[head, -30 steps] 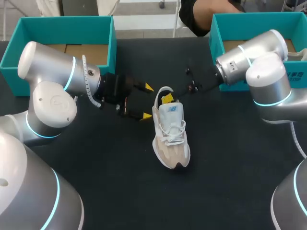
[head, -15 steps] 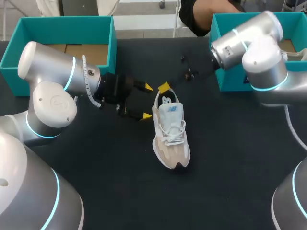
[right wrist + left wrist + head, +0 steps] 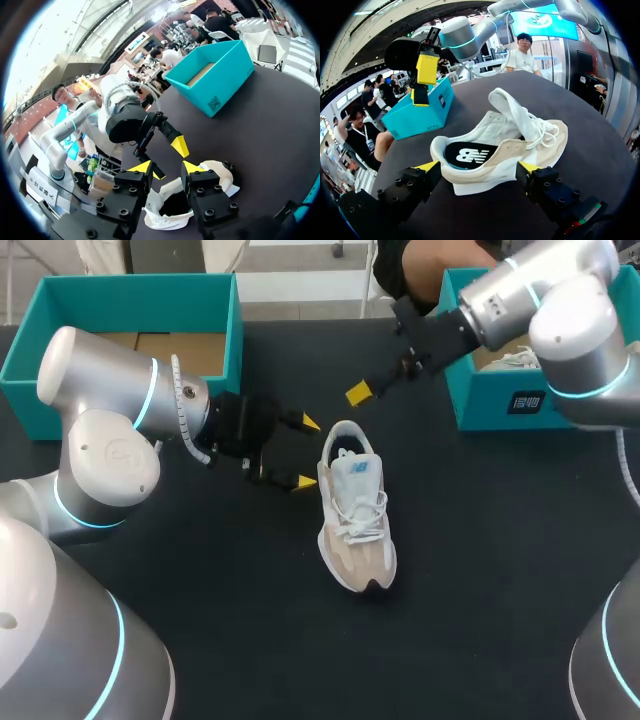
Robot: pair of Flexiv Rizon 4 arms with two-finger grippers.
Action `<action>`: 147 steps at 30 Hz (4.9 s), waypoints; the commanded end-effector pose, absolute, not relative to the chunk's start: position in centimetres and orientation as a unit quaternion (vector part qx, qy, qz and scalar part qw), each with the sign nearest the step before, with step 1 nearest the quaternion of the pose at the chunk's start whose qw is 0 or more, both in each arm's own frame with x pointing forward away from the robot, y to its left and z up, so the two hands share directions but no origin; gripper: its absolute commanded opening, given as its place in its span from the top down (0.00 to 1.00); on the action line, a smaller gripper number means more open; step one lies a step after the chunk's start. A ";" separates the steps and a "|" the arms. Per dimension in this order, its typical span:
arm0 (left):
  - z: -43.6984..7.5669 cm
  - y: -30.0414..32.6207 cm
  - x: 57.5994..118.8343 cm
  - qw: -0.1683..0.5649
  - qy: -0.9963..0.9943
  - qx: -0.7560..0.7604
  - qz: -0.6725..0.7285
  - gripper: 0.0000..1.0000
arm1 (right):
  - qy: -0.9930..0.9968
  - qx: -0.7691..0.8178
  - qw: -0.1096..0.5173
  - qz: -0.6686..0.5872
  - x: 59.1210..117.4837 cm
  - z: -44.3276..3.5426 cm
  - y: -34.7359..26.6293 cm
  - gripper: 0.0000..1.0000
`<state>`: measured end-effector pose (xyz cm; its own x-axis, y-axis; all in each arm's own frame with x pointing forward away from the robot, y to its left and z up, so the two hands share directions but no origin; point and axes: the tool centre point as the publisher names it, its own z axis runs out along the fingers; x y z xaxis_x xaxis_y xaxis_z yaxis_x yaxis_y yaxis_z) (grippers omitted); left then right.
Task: Take the shoe out of the shoebox, open the shoe tongue, remove and reinsert the insole, then place the shoe into the shoebox
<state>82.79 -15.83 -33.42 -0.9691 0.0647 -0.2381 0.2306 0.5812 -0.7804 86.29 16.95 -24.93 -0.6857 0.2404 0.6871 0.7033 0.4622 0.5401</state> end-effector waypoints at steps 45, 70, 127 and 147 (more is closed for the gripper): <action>-25.0 -6.8 85.9 0.131 0.886 0.138 -0.423 0.00 | -0.753 -0.610 0.068 -0.238 82.0 -26.6 14.5 1.00; -24.5 -6.3 87.2 0.117 0.884 0.125 -0.435 0.00 | -0.725 -0.666 -0.058 -0.163 83.4 -28.0 15.8 1.00; -24.5 -6.3 87.2 0.117 0.884 0.125 -0.435 0.00 | -0.754 -0.646 -0.063 -0.104 86.6 -40.6 18.1 1.00; -24.5 -6.3 87.2 0.117 0.884 0.125 -0.435 0.00 | -0.748 -0.663 0.017 -0.014 82.3 -33.8 17.3 1.00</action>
